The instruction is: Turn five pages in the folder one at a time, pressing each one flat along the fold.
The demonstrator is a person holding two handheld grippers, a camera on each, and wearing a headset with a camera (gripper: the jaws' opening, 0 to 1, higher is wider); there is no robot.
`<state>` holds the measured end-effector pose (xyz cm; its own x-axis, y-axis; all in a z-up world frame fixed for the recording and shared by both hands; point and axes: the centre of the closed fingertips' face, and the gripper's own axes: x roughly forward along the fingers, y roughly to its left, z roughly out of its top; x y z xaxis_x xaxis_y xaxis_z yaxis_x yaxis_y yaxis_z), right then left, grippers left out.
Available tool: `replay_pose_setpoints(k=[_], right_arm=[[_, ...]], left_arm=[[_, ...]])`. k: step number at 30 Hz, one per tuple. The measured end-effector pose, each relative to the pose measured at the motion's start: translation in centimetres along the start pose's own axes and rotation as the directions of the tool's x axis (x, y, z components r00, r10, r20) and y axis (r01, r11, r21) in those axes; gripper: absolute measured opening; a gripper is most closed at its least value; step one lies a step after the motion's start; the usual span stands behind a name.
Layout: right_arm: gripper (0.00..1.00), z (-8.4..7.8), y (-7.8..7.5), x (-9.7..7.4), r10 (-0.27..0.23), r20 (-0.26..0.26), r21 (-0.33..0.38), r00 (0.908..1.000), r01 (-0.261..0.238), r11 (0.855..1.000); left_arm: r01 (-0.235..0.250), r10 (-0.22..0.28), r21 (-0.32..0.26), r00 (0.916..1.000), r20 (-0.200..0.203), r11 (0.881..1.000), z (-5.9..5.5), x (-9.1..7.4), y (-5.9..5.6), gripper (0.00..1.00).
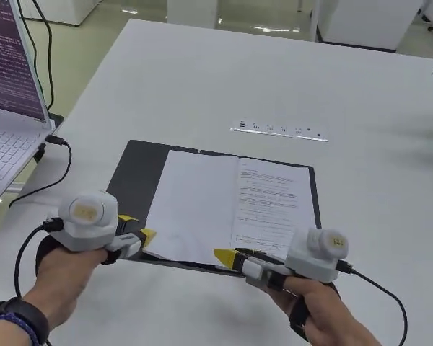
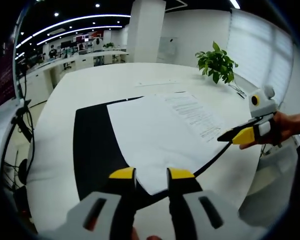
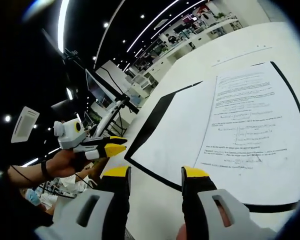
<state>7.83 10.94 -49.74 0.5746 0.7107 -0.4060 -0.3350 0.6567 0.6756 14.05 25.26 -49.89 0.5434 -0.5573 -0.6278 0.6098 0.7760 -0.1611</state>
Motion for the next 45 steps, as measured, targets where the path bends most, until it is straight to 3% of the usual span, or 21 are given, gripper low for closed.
replay_pose_setpoints(k=[9, 15, 19, 22, 23, 25, 26, 30, 37, 40, 45], right_arm=[[0.38, -1.2, -1.6, -2.0, -0.042, 0.012, 0.041, 0.9990, 0.042, 0.998], [0.38, -2.0, -2.5, -3.0, -0.063, 0.017, 0.070, 0.9979, 0.061, 0.996], [0.37, -2.2, -3.0, -3.5, -0.073, 0.022, 0.092, 0.9971, 0.070, 0.993], [0.35, -2.1, -3.6, -4.0, -0.087, 0.037, 0.109, 0.9955, 0.083, 0.991], [0.35, -2.1, -3.7, -4.0, -0.089, 0.039, 0.113, 0.9953, 0.084, 0.990], [0.35, -2.0, -4.0, -4.1, -0.095, 0.042, 0.120, 0.9946, 0.089, 0.989], [0.35, -1.9, -4.1, -4.2, -0.098, 0.042, 0.122, 0.9943, 0.092, 0.988], [0.33, -1.7, -4.5, -4.1, -0.109, 0.049, 0.138, 0.9928, 0.101, 0.985], [0.30, -0.8, -4.0, -3.2, -0.086, 0.050, 0.117, 0.9951, 0.079, 0.990], [0.27, -0.4, -4.0, -2.3, -0.071, 0.031, 0.088, 0.9970, 0.068, 0.994], [0.24, 0.9, -3.9, -1.0, -0.057, 0.026, 0.054, 0.9980, 0.055, 0.997]], left_arm=[[0.034, -0.034, -0.021, 0.9990, -0.029, 0.999, -1.0, 1.8, -0.6, 0.16], [0.041, -0.043, -0.020, 0.9963, -0.075, 0.999, -2.5, 2.9, -0.9, 0.08], [0.027, -0.029, -0.018, 0.9921, -0.122, 0.999, -4.0, 3.4, -0.4, 0.04], [0.025, -0.027, -0.016, 0.9908, -0.132, 1.000, -4.5, 3.5, -0.3, 0.01], [0.022, -0.022, -0.004, 0.9898, -0.141, 1.000, -4.7, 3.5, -0.3, 0.00], [0.012, 0.004, 0.078, 0.9801, -0.199, 0.997, -5.9, 3.3, -0.1, 0.00], [0.013, -0.002, 0.076, 0.9898, -0.142, 0.997, -5.0, 3.5, -0.4, 0.00], [0.001, 0.021, 0.139, 0.9874, -0.157, 0.990, -5.0, 3.1, -1.1, 0.00], [-0.012, 0.032, 0.139, 0.9885, -0.148, 0.990, -4.7, 2.7, -1.2, 0.00], [-0.016, 0.050, 0.207, 0.9855, -0.162, 0.978, -4.8, 2.8, -0.9, 0.00], [-0.026, 0.055, 0.173, 0.9847, -0.165, 0.985, -4.8, 3.0, -0.6, 0.00]])
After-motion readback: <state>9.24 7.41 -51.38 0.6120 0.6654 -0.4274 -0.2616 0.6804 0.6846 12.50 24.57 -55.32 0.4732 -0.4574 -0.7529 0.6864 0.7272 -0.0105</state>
